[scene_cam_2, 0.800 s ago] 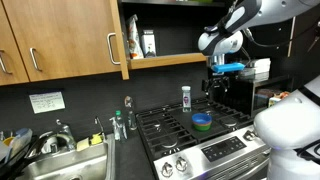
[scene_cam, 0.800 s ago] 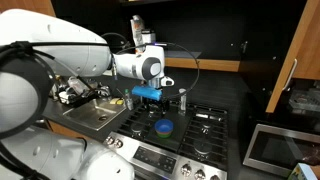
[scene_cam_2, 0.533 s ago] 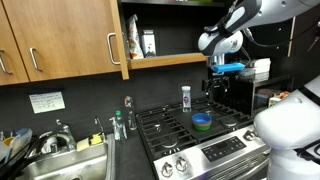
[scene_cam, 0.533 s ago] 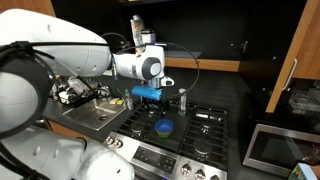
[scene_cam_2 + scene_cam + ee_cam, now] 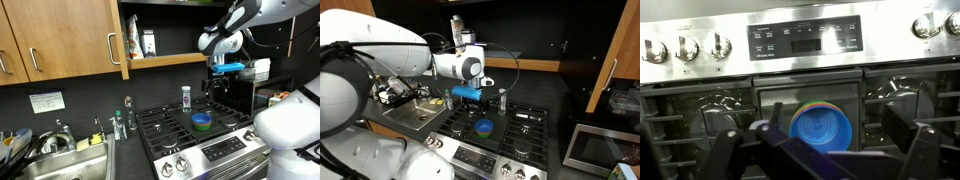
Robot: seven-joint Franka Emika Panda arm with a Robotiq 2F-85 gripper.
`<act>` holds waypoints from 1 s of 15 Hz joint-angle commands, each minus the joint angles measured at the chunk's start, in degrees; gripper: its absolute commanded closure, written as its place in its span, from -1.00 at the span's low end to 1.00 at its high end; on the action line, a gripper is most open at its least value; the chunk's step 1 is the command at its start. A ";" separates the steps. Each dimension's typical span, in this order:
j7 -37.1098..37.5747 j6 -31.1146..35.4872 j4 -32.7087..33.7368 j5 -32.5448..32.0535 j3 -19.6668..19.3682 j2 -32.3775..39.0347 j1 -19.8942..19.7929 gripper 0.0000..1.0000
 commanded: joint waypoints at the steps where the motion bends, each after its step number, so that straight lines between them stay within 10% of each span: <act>1: 0.14 -0.11 0.09 -0.17 -0.29 0.02 0.32 -1.00; 15: 5.14 12.83 -0.31 7.73 2.37 2.72 3.22 -1.00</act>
